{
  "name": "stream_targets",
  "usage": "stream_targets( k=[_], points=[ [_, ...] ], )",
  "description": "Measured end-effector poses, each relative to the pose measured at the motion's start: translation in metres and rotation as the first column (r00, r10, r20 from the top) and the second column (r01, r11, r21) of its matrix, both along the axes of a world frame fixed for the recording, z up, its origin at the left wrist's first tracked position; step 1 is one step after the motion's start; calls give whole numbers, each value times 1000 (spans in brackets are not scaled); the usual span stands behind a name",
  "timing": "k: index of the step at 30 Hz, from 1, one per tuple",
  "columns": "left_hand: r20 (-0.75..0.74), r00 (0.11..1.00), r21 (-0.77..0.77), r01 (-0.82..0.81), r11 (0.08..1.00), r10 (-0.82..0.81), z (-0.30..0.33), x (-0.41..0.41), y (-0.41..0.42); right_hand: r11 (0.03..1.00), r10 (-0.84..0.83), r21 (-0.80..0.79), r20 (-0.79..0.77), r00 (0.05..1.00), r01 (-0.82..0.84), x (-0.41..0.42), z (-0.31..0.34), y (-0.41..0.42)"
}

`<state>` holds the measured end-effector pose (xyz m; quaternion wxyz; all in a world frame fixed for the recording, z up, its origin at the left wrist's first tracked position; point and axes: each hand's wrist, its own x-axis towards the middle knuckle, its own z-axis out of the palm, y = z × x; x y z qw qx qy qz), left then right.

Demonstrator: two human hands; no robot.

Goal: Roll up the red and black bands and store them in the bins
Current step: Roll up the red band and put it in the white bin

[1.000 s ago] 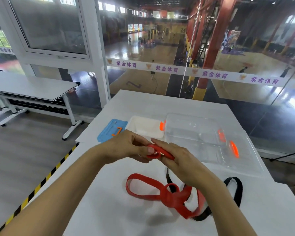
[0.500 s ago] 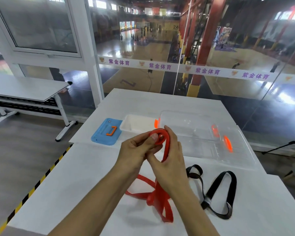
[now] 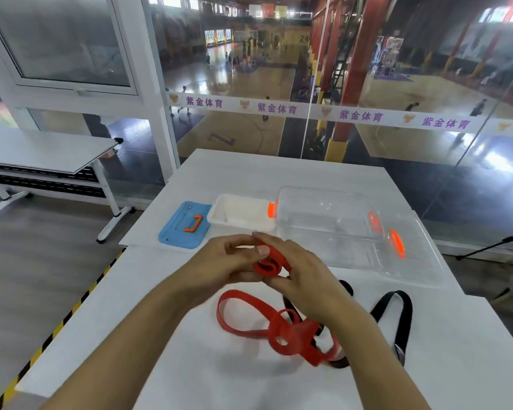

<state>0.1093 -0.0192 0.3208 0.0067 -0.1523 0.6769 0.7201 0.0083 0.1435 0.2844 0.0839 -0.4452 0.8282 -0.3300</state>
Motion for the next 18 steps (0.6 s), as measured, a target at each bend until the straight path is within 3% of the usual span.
stream_targets(
  k=[3,7,18],
  points=[
    [57,992,-177,118,977,-110,12,-2,-12,996,82,48,-16,997,-81,-3,4,1],
    [28,996,-275,88,957,-83,10,-2,-8,994,78,77,-44,996,-74,-5,10,3],
    [-238,946,19,-224,974,222,-6,-6,22,980,-105,-157,123,987,124,4,12,11]
  ],
)
